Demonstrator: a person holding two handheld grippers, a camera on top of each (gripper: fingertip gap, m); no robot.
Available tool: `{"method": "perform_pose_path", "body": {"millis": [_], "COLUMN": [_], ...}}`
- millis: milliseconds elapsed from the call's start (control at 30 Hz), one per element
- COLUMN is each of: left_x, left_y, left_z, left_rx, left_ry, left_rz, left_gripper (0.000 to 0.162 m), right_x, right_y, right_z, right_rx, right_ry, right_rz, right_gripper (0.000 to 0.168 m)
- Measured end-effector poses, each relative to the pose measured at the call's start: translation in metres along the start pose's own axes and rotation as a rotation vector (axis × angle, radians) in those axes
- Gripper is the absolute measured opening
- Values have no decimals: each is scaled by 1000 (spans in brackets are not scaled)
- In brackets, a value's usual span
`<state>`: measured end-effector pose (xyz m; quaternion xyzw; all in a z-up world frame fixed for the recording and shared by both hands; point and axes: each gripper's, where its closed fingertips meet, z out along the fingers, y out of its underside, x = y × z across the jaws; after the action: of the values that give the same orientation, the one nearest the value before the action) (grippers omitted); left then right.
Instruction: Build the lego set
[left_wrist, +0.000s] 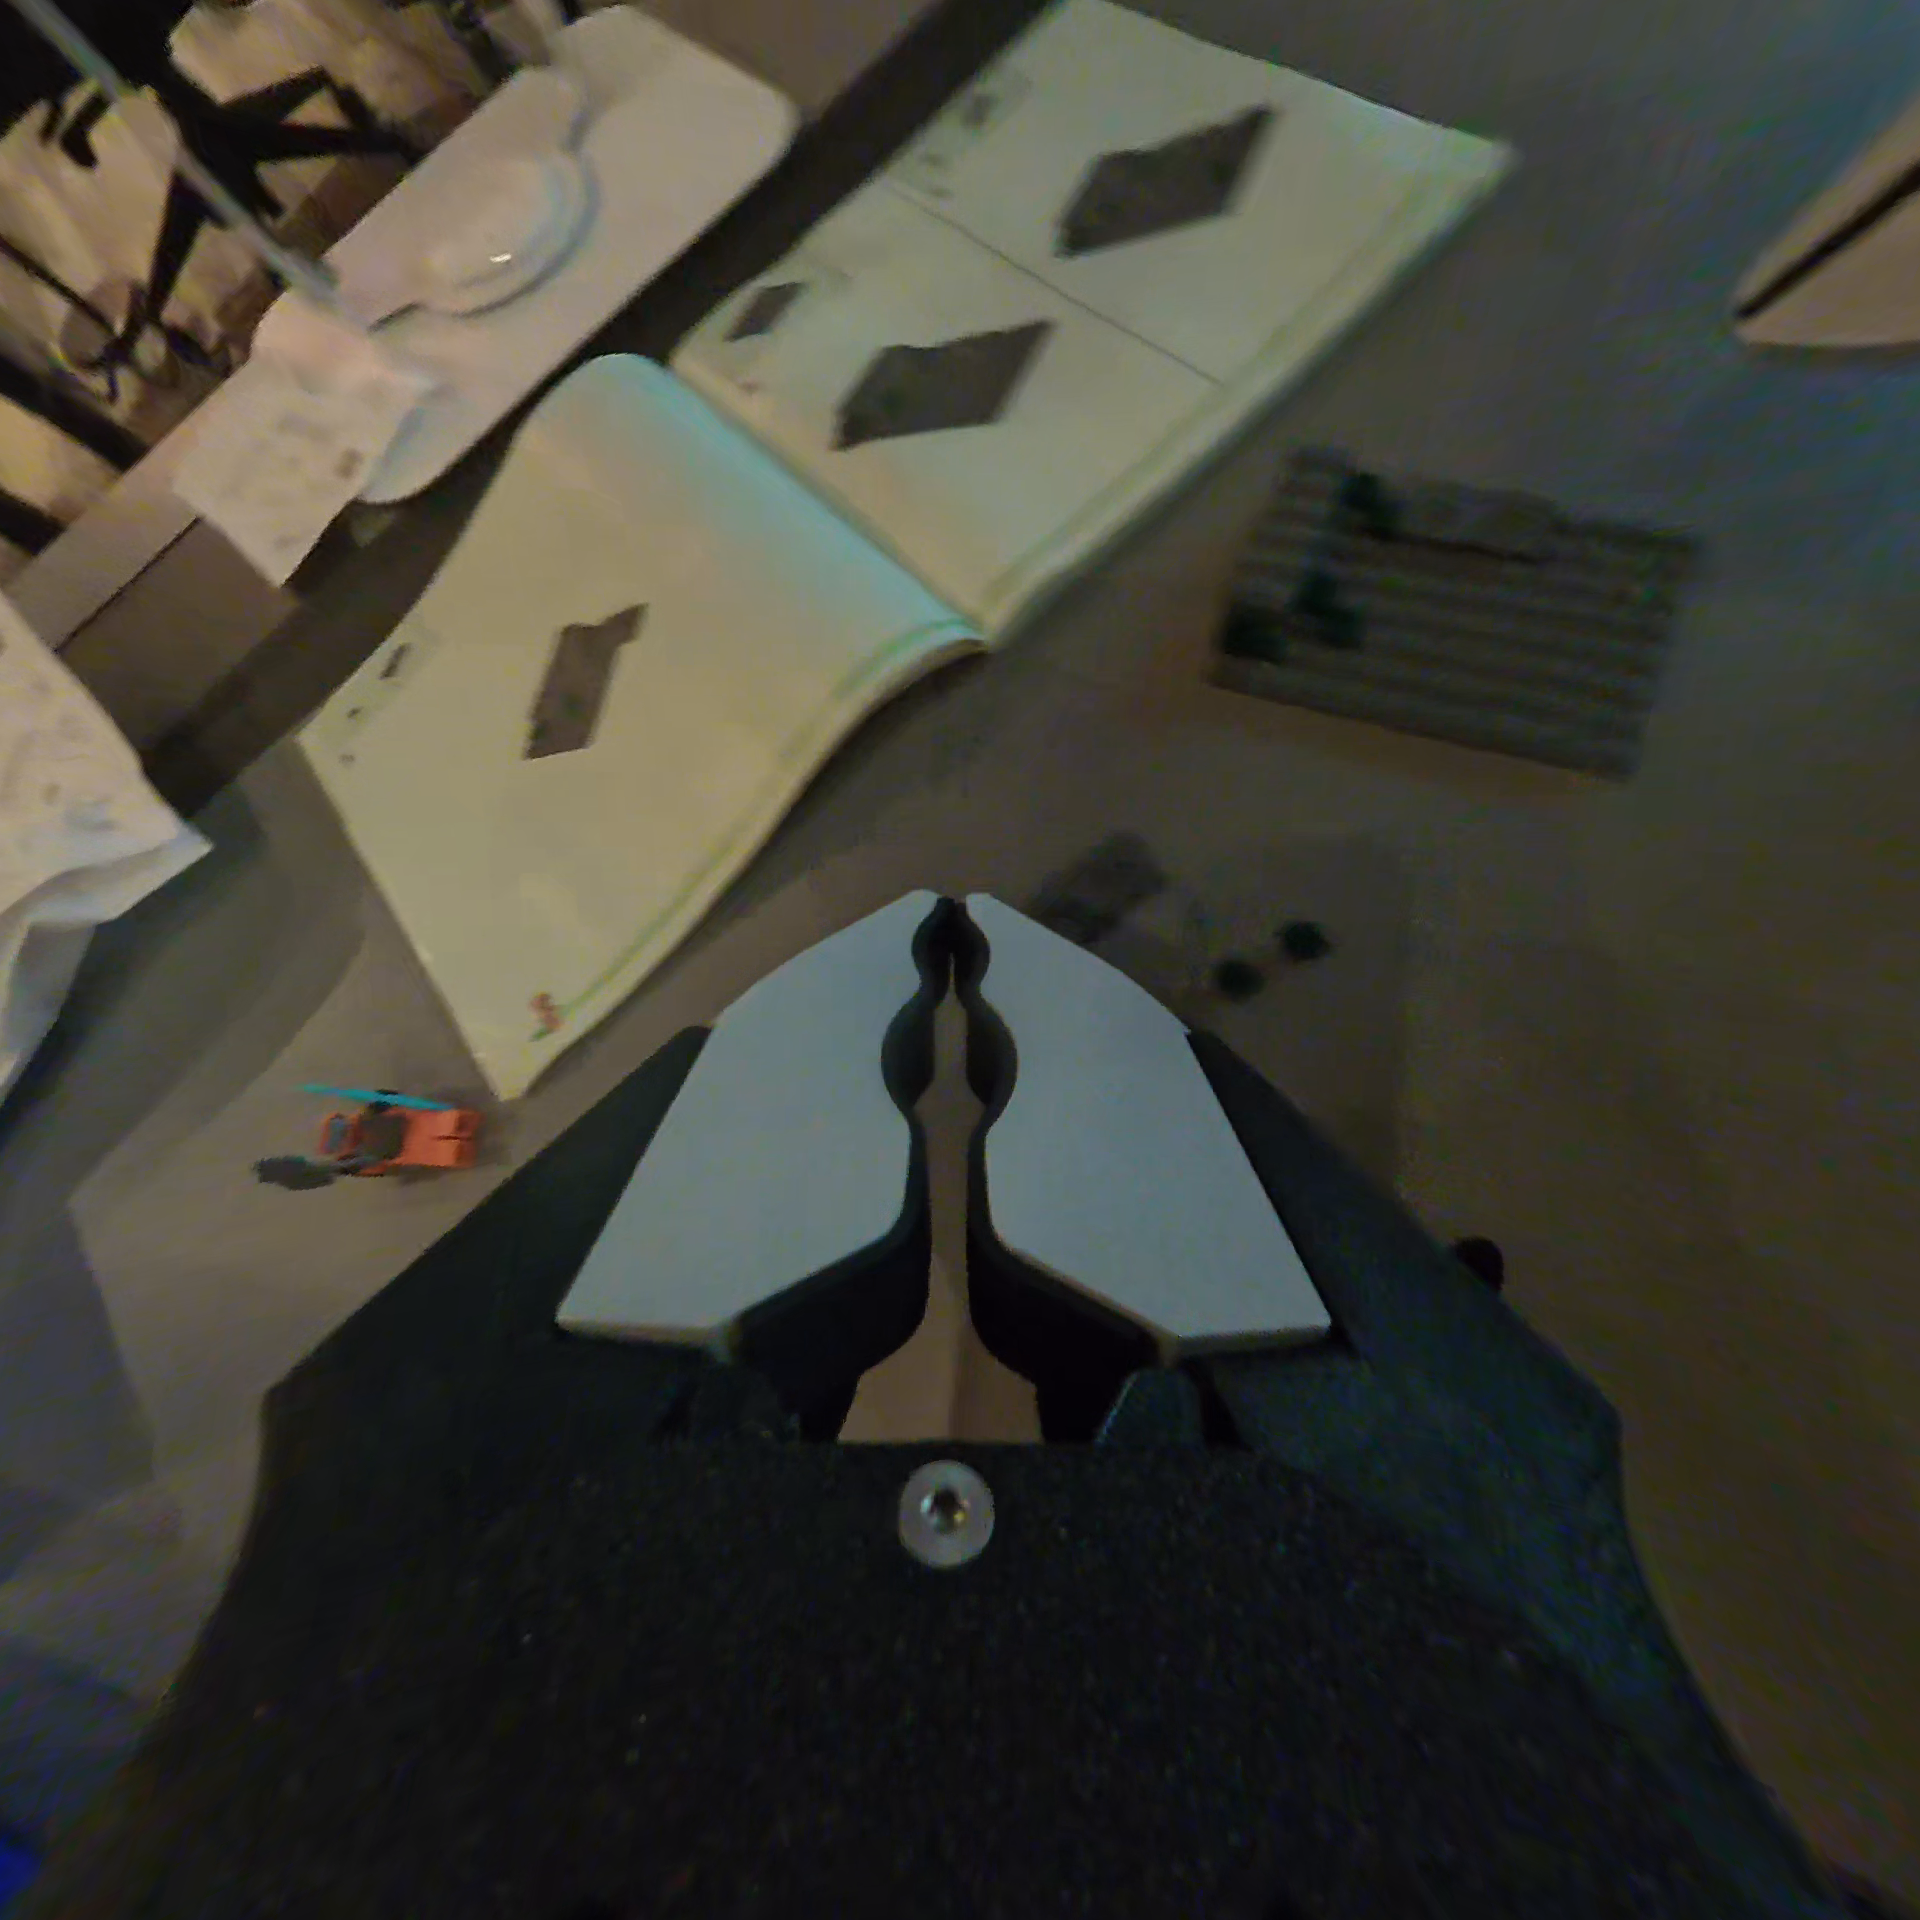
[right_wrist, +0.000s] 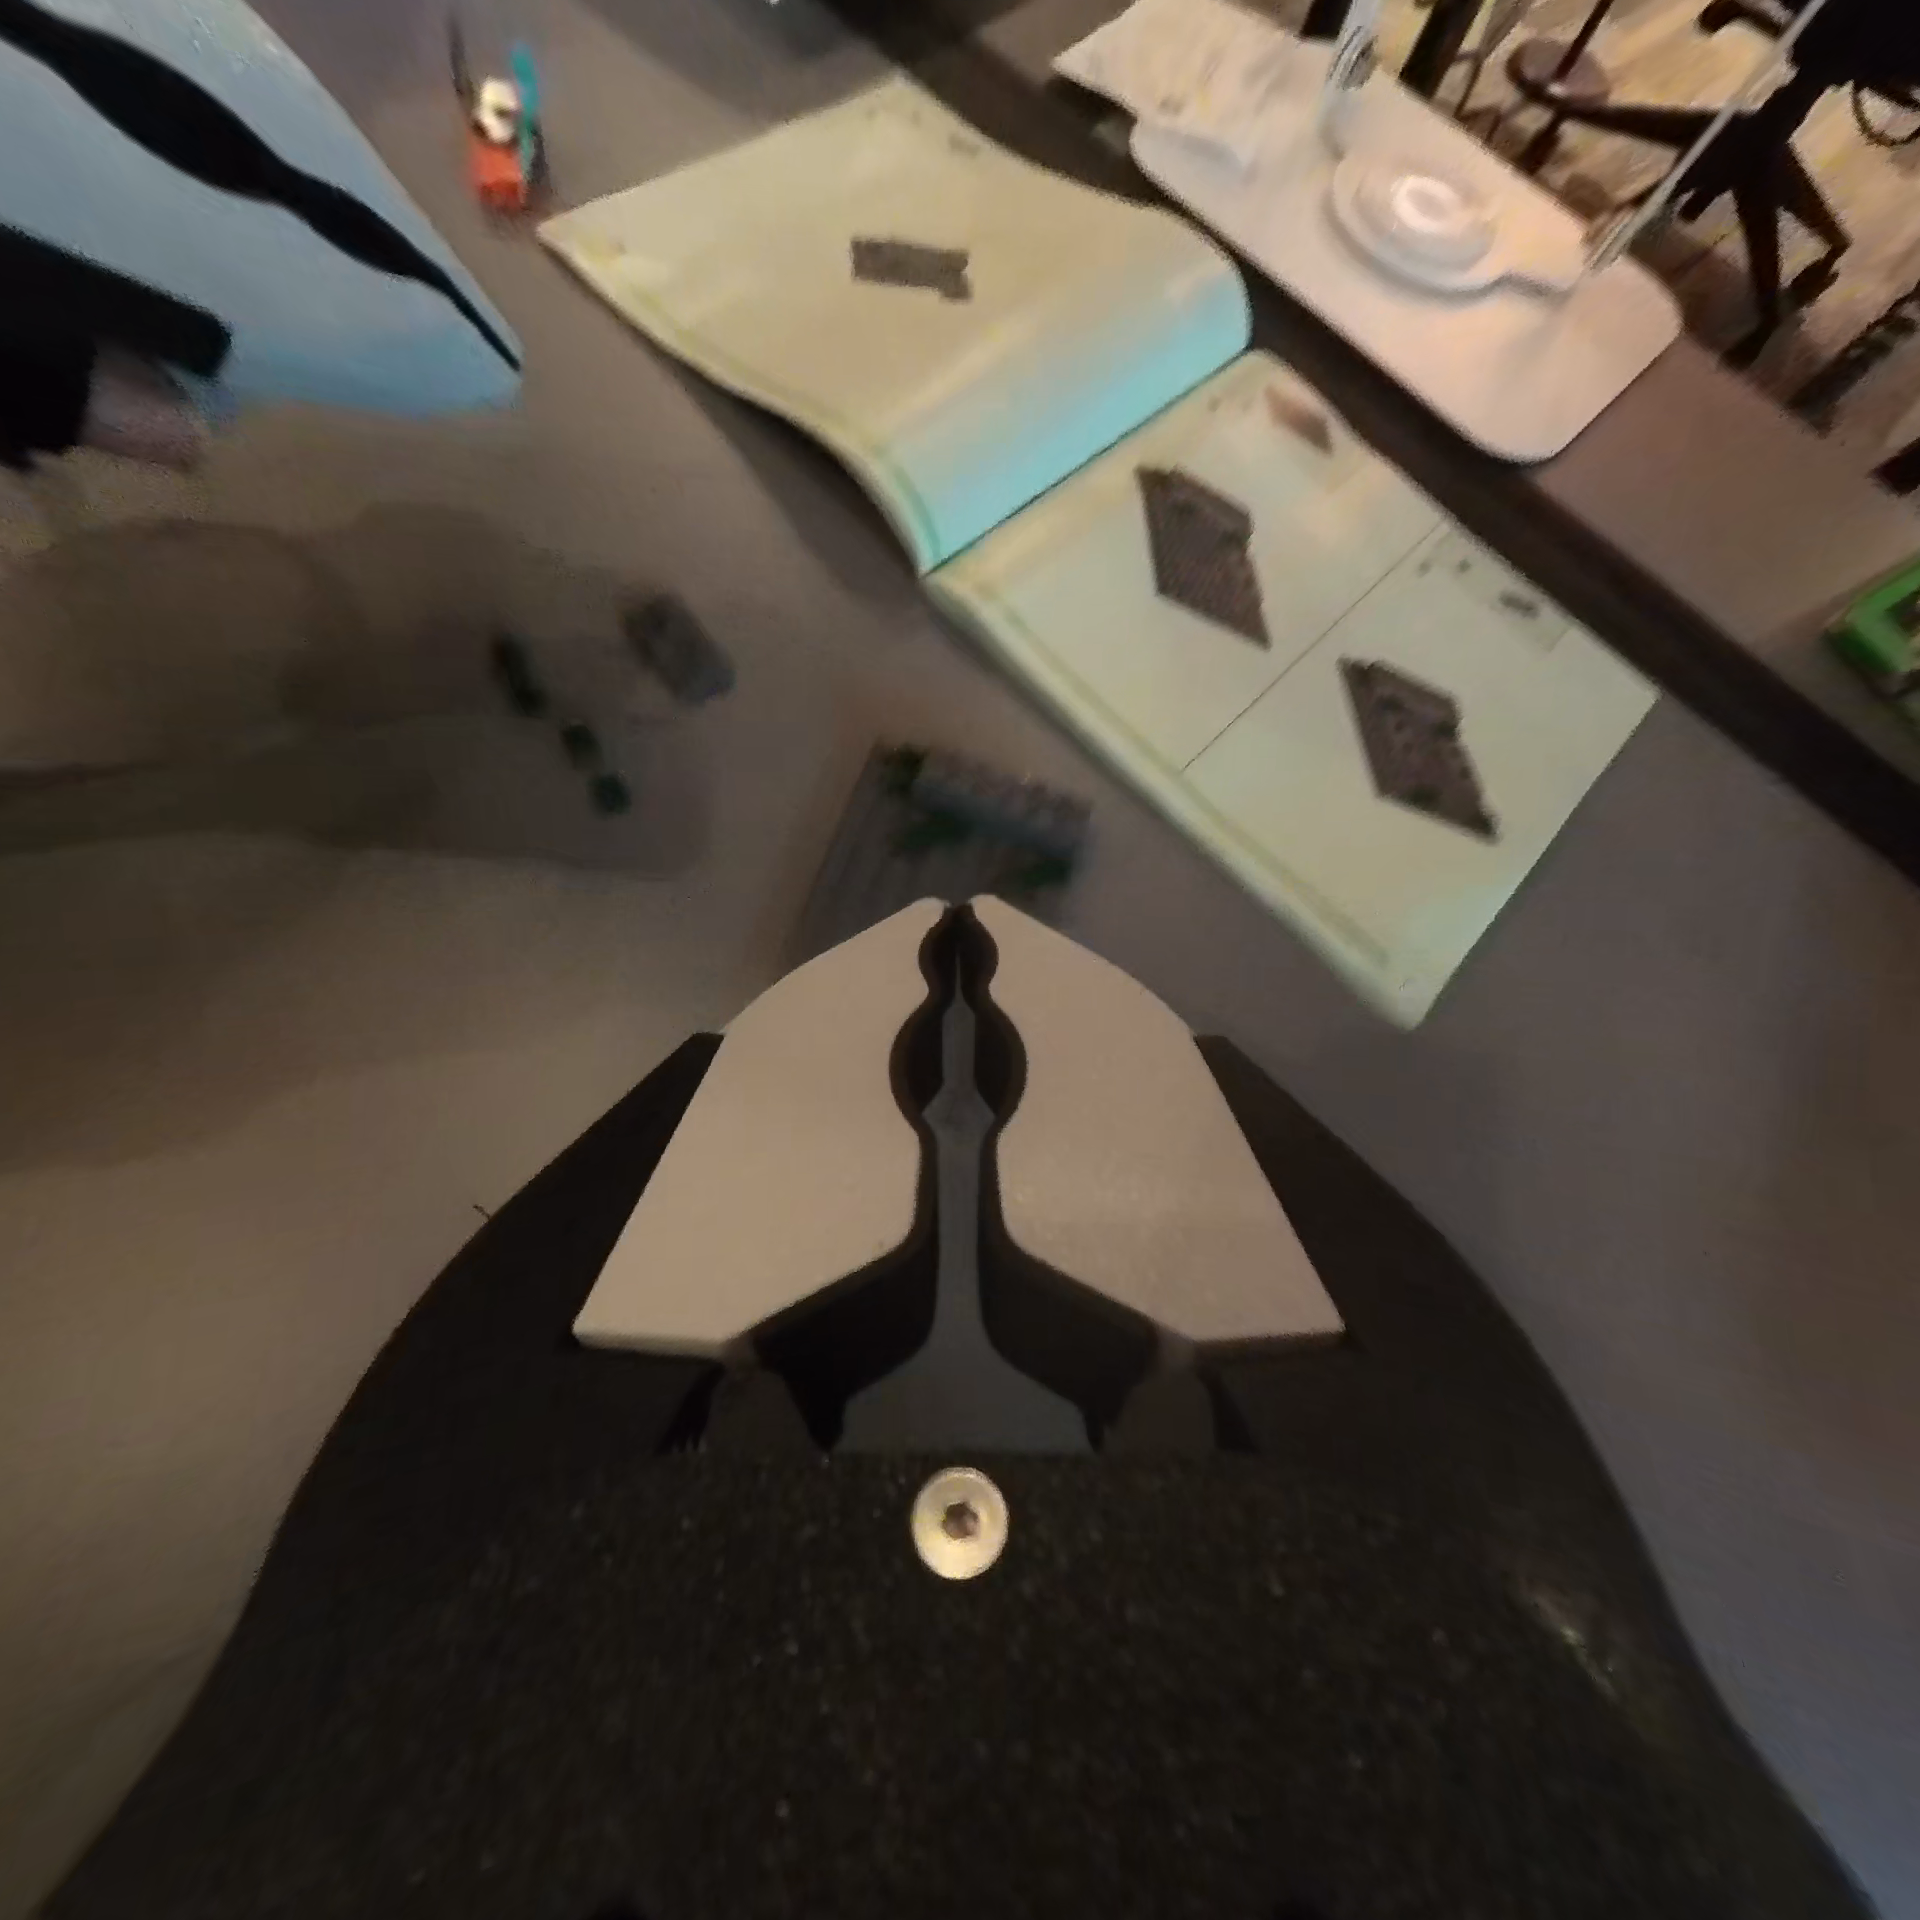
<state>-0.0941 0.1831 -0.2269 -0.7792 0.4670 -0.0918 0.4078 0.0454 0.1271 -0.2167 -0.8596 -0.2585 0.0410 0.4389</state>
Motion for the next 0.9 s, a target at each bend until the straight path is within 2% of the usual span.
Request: {"method": "perform_pose_path", "body": {"millis": [300,467,667,767,900], "left_x": [-75,-103,-127,-126,-115], "left_y": [-2,-7,-12,-10,-8], "left_z": [28,50,75,83,80], "left_rx": [-43,-55,-74,-69,-68], "left_ry": [-89,-108,-120,-79,-76], "left_rz": [-129,-195,-249,-301,-277], "left_gripper": [0,0,0,0,0], "right_x": [23,39,60,68,73], "right_y": [-59,-76,-67,-57,-44], "right_z": [33,58,81,91,98], "right_rx": [56,57,34,20,8], "right_ry": [-16,-6,14,21,16], "right_rz": [-5,2,37,54,74], "right_gripper": [0,0,0,0,0]}}
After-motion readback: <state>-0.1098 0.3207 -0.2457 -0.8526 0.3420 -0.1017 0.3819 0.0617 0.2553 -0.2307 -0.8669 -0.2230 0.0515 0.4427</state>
